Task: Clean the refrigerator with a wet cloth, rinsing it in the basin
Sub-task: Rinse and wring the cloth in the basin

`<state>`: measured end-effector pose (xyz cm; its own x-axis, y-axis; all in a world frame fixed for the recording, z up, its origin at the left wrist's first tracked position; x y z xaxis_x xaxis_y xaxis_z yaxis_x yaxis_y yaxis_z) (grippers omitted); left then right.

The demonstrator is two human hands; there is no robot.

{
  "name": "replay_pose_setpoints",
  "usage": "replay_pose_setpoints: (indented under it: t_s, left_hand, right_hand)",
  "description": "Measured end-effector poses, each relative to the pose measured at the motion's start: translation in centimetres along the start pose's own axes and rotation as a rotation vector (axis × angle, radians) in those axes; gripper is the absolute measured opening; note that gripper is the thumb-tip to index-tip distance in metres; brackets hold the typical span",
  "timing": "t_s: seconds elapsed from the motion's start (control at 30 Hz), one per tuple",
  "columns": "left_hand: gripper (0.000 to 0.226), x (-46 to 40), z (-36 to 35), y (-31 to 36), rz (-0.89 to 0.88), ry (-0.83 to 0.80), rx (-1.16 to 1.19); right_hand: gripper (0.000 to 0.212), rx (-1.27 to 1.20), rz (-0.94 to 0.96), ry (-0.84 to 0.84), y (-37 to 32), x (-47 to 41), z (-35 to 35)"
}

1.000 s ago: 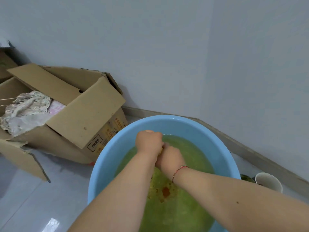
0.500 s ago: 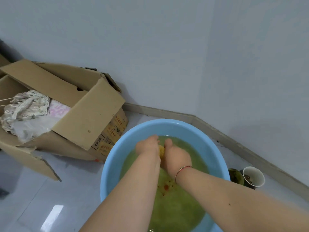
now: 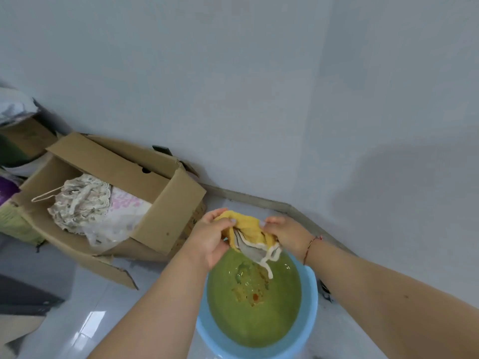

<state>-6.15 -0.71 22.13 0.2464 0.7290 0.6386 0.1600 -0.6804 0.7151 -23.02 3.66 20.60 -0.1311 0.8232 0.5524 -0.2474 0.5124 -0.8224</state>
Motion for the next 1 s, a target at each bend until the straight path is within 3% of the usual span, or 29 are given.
replay_pose_setpoints:
  t_s: [0.23, 0.33, 0.43, 0.57, 0.67, 0.73, 0.87, 0.93, 1.0]
  left_hand:
    - [0.048, 9.0, -6.0, 9.9, -0.099, -0.173, -0.325]
    - [0.049, 12.0, -8.4, 12.9, -0.171, -0.203, -0.453]
    - [0.037, 13.7, -10.3, 14.8, -0.286, -0.175, -0.589]
    - [0.014, 16.3, -13.6, 16.6, -0.276, -0.258, -0.484]
    - [0.030, 17.4, -14.9, 17.1, -0.250, -0.340, -0.535]
    - [0.043, 18.2, -15.7, 17.8, -0.261, -0.407, -0.566]
    - [0.071, 19.0, -17.5, 20.3, -0.393, -0.532, -0.482]
    - [0.065, 19.6, -18.5, 21.4, -0.444, -0.570, -0.484]
    - [0.045, 20.1, -19.3, 22.3, -0.507, -0.563, -0.503]
  right_hand:
    - [0.032, -0.060, 0.000, 0.120, -11.1, 8.1, 6.6]
    - [0.032, -0.402, 0.030, 0.098, -15.4, 11.4, 9.0]
    - [0.041, -0.821, 0.120, -0.067, -18.7, 14.2, 11.4]
    - [0.040, -0.652, 0.323, 0.037, -21.3, 16.6, 13.3]
    - [0.039, -0.653, 0.414, 0.106, -22.9, 18.0, 14.0]
    - [0.026, -0.611, 0.444, 0.118, -24.0, 19.3, 14.4]
    - [0.024, -0.402, 0.490, 0.171, -26.0, 21.2, 14.1]
    - [0.035, -0.289, 0.502, 0.216, -27.1, 22.1, 13.7]
    - [0.043, -0.207, 0.500, 0.268, -28.2, 23.4, 13.6]
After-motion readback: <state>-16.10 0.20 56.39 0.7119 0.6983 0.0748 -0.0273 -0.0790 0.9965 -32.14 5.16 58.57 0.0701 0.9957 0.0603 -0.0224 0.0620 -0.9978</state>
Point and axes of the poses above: each hand's wrist, its own x-axis away from the middle knuckle, its own z-axis out of the back of the hand, y = z × x, the point moved 1 cm from there along -x, towards the middle knuckle, and after that the axes turned 7 degrees about -y, right-handed, at the moved point
